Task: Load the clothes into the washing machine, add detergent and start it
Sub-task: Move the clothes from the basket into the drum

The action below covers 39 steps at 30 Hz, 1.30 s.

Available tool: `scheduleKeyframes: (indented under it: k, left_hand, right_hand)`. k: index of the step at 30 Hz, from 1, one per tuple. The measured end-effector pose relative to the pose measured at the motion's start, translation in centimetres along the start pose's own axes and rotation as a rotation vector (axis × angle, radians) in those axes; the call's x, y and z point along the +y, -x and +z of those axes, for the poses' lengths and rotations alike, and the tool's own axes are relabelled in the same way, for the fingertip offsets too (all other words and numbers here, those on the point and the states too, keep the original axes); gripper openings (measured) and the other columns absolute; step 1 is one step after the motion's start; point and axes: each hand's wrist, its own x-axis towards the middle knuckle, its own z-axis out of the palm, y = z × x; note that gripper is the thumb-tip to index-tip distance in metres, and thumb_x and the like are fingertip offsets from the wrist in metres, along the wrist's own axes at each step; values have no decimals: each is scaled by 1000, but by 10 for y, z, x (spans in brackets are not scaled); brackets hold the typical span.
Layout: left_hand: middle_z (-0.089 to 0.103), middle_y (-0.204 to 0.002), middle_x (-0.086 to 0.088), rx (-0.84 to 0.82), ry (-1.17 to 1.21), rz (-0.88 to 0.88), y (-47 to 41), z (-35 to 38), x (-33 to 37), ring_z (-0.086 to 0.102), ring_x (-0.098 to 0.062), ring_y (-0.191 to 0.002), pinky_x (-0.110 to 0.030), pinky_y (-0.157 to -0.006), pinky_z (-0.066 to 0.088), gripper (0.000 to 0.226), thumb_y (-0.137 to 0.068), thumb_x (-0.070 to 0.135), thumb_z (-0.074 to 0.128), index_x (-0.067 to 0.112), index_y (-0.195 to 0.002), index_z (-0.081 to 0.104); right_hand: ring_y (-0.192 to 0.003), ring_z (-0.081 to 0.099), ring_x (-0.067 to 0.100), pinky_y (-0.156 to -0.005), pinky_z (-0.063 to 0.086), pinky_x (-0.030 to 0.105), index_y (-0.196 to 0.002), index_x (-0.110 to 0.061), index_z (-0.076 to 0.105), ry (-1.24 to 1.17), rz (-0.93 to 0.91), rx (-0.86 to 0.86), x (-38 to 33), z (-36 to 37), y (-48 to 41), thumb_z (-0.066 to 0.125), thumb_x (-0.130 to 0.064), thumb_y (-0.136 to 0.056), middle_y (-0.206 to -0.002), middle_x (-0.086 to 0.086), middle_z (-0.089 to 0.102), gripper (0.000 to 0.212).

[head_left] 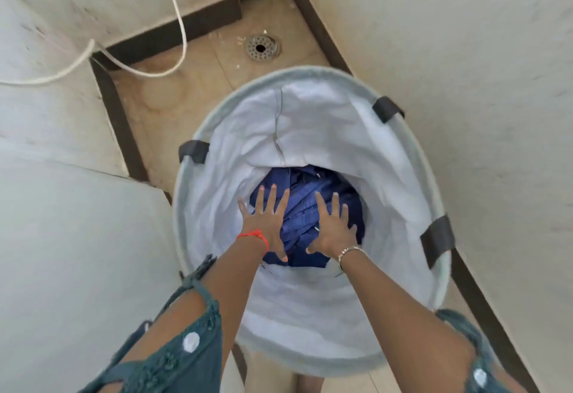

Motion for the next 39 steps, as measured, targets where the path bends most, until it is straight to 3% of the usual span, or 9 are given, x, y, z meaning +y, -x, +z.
scheduleKeyframes:
  k: [5, 12, 16, 19, 21, 24, 29, 34, 39]
  left_hand:
    - [-35, -150, -11, 36, -80, -35, -65, 34, -6, -24, -35, -141, -72, -102, -5, 146, -55, 64, 77, 23, -140, -34]
    - [-39, -148, -12, 66, -138, -32, -107, 79, 7, -23, -45, -138, -75, -101, 2, 146, -50, 69, 75, 27, -142, -31]
    - [-35, -150, -11, 80, -15, -62, -118, 99, 15, -7, -47, -141, -70, -103, 18, 130, -67, 45, 79, 28, -145, -24]
    - [-25, -155, -5, 146, 69, -17, -110, 103, 16, 12, -42, -142, -49, -97, 44, 86, -88, 2, 55, 24, -150, 1]
    - [-13, -158, -5, 156, 85, 33, -97, 94, 15, 25, -39, -139, -42, -94, 47, 70, -91, -6, 43, 16, -149, 11]
    - [3, -159, -7, 181, 110, 51, -66, 69, 16, 36, -36, -134, -41, -103, 40, 64, -92, -2, 42, 10, -148, 13]
    - [4, -159, -6, 225, 101, 36, 34, -5, 31, 25, -36, -140, -37, -109, 33, 61, -96, 7, 44, 9, -148, 12]
    - [24, -152, -8, 310, 39, 53, 171, -116, 33, 37, -39, -129, -41, -87, 46, 47, -96, 4, 39, 10, -141, 26]
    - [49, -123, -12, 460, -65, 167, 324, -218, 17, 55, -36, -104, -39, -71, 39, 36, -89, -6, 45, 7, -123, 41]
  right_hand:
    - [-141, -21, 35, -106, 9, 68, -141, -35, -26, 391, -102, 47, 4, 31, -61, 80, -22, -70, -149, 5, -36, 128]
    - [-140, -19, 42, -101, 12, 75, -137, -37, -32, 606, -92, 62, 17, 65, -102, 84, -38, -61, -149, 9, -36, 139]
    - [-137, 10, 54, -97, 31, 70, -148, -24, -3, 605, -141, 153, 14, 76, -105, 62, -14, -85, -154, 21, -2, 92]
    - [-115, 50, 46, -89, 47, 56, -138, -4, 28, 551, -249, 206, 8, 76, -99, 44, 8, -87, -133, 24, 41, 55]
    - [-105, 59, 41, -85, 50, 53, -127, -1, 41, 508, -303, 205, 1, 68, -87, 48, 10, -84, -121, 21, 52, 45]
    - [-101, 62, 38, -82, 52, 51, -118, -1, 48, 443, -308, 238, -13, 43, -52, 54, 5, -84, -116, 20, 56, 35]
    - [-102, 61, 32, -82, 47, 40, -118, -7, 47, 300, -294, 284, -32, -17, 52, 60, -1, -82, -116, 14, 56, 39]
    - [-102, 59, 36, -81, 45, 40, -125, -5, 50, 21, -291, 427, -66, -85, 182, 50, 3, -83, -117, 18, 57, 43]
    - [-86, 59, 32, -68, 43, 39, -110, -4, 61, -152, -328, 649, -117, -145, 324, 41, 15, -73, -95, 16, 63, 46]
